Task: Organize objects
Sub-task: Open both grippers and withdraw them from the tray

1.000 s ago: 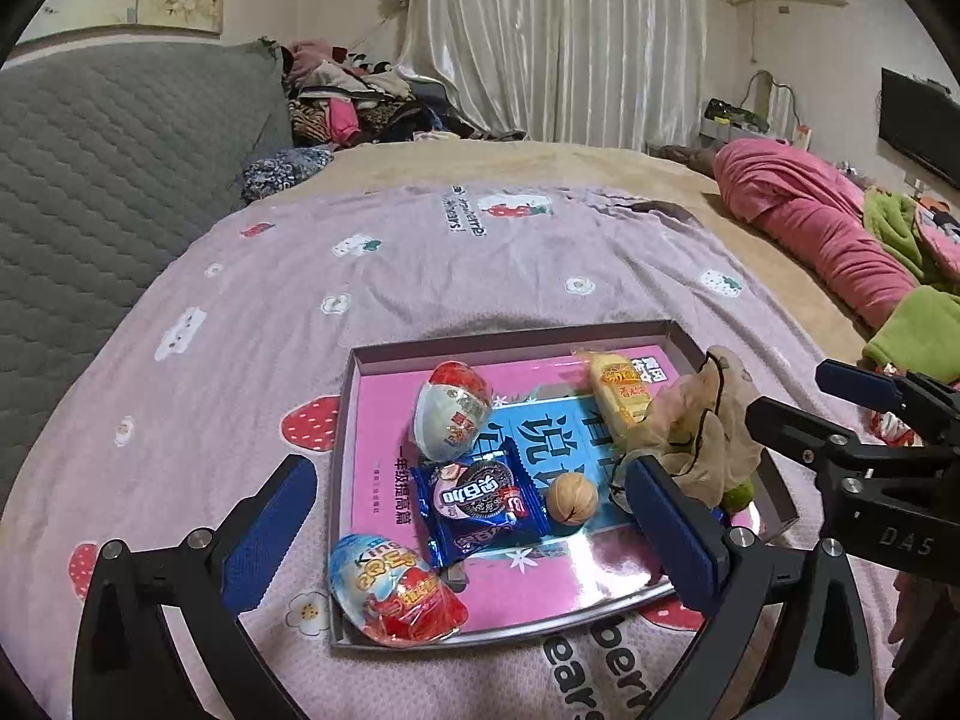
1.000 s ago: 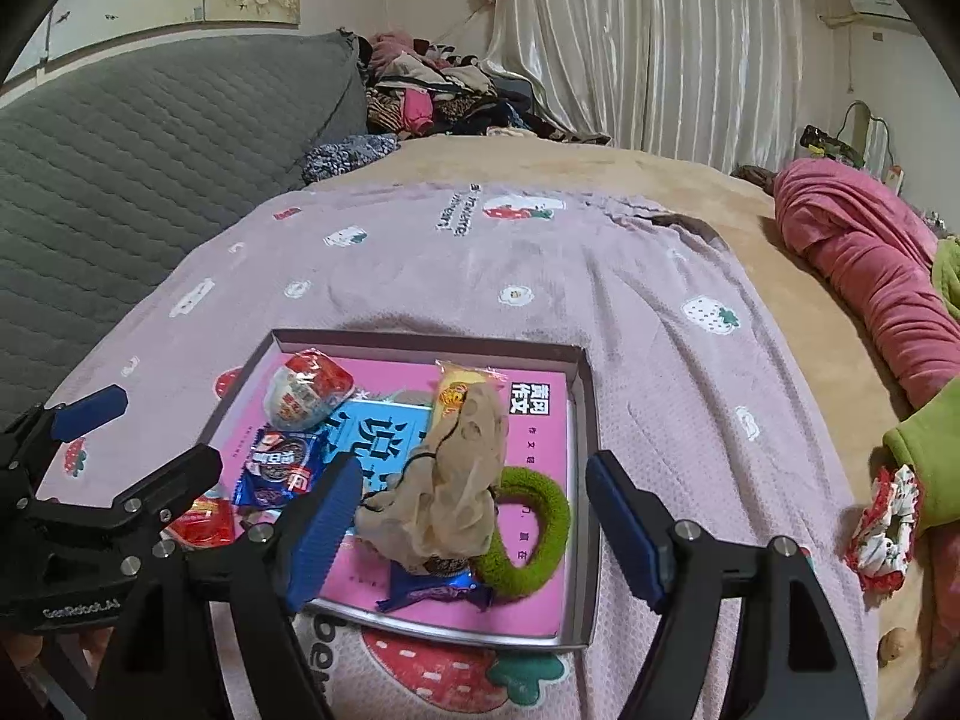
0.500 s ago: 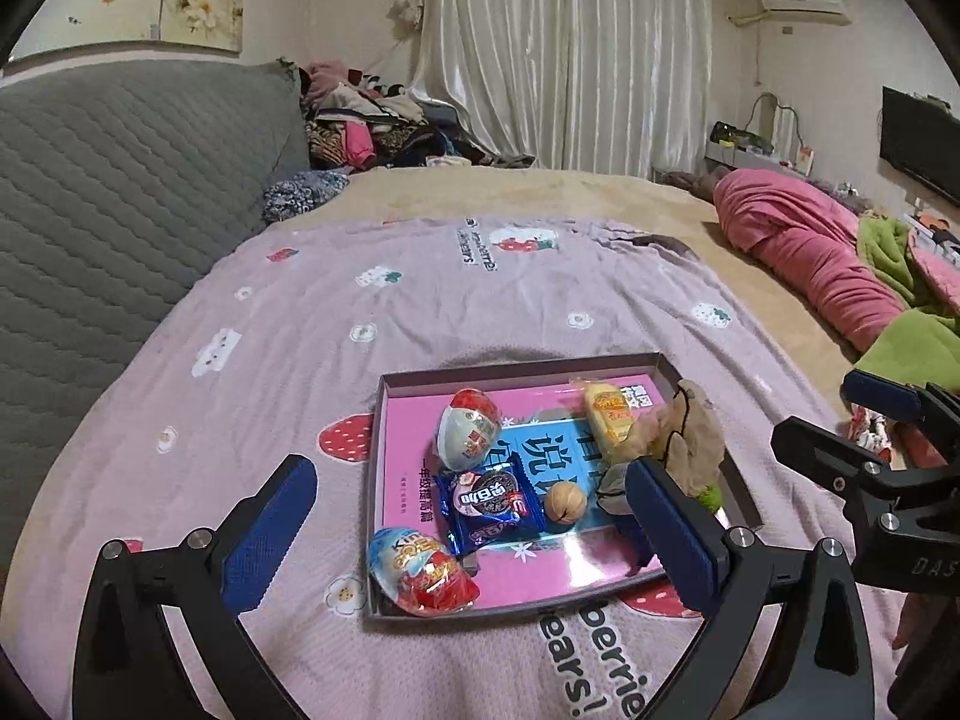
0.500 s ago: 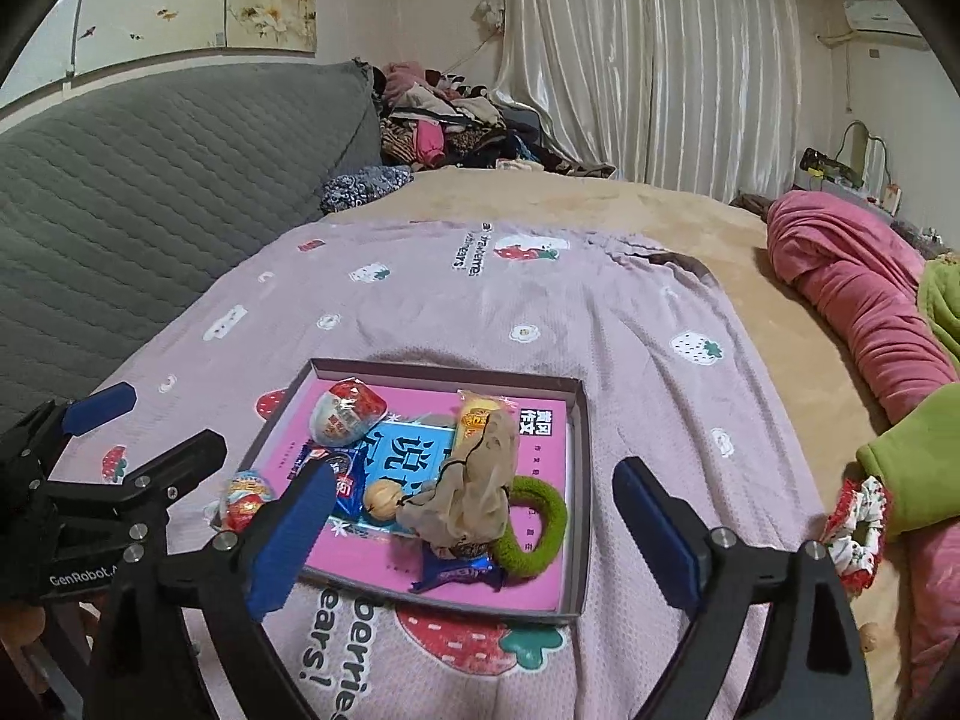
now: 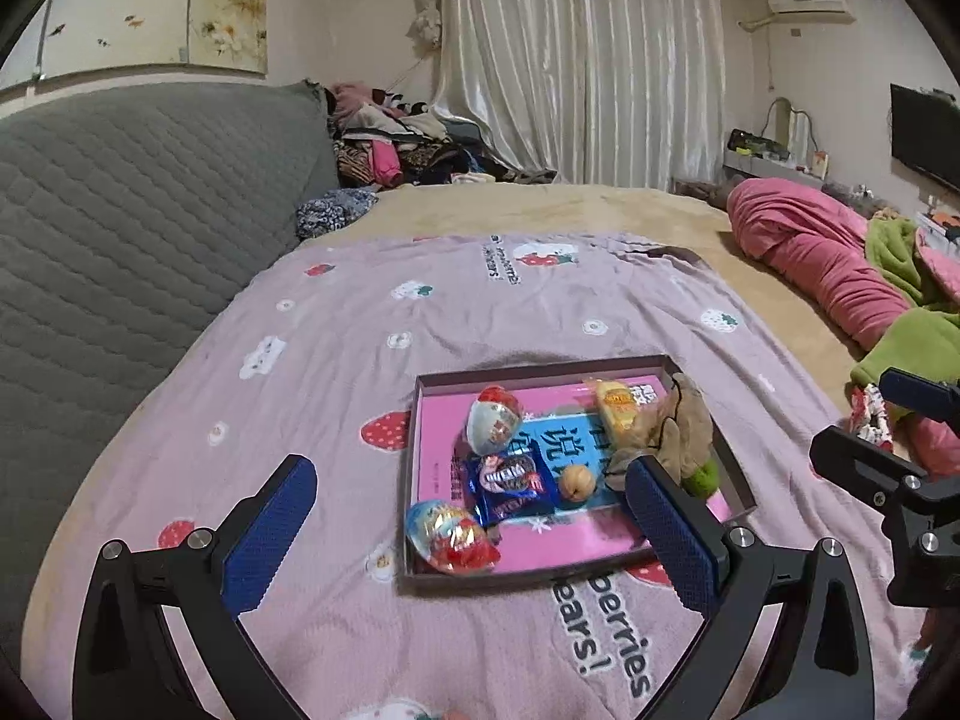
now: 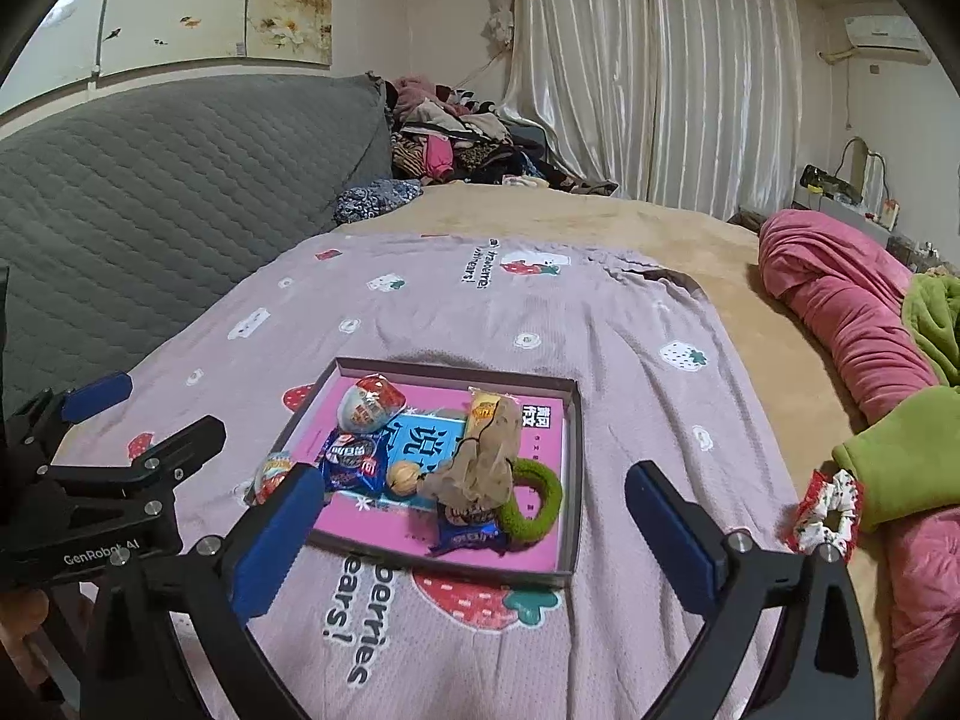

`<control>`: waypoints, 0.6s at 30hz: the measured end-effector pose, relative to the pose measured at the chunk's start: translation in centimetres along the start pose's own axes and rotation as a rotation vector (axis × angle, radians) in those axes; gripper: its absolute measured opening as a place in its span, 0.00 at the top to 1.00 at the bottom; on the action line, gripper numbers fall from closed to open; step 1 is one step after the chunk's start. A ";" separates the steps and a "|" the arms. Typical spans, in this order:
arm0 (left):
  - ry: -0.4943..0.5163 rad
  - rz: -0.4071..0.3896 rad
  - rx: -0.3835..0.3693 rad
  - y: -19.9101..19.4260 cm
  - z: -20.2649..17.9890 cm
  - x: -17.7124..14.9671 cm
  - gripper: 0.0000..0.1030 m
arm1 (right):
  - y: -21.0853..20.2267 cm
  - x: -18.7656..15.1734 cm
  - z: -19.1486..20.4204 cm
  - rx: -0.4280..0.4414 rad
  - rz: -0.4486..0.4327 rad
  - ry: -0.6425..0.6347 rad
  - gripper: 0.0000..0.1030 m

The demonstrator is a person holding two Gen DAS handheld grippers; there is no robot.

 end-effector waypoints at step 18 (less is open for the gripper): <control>-0.028 -0.003 0.004 -4.0 -0.4 -4.9 0.00 | -2.8 -4.5 0.3 -0.005 0.005 -0.001 0.01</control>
Point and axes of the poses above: each gripper's, at about its wrist camera, not at the fingertips, and y roughly the way its jaws point, z to its left, x to its top, the point moved 2 cm from there along y, roughly the way its jaws point, and after that the axes turned 12 degrees about z, right-handed, at the moved point
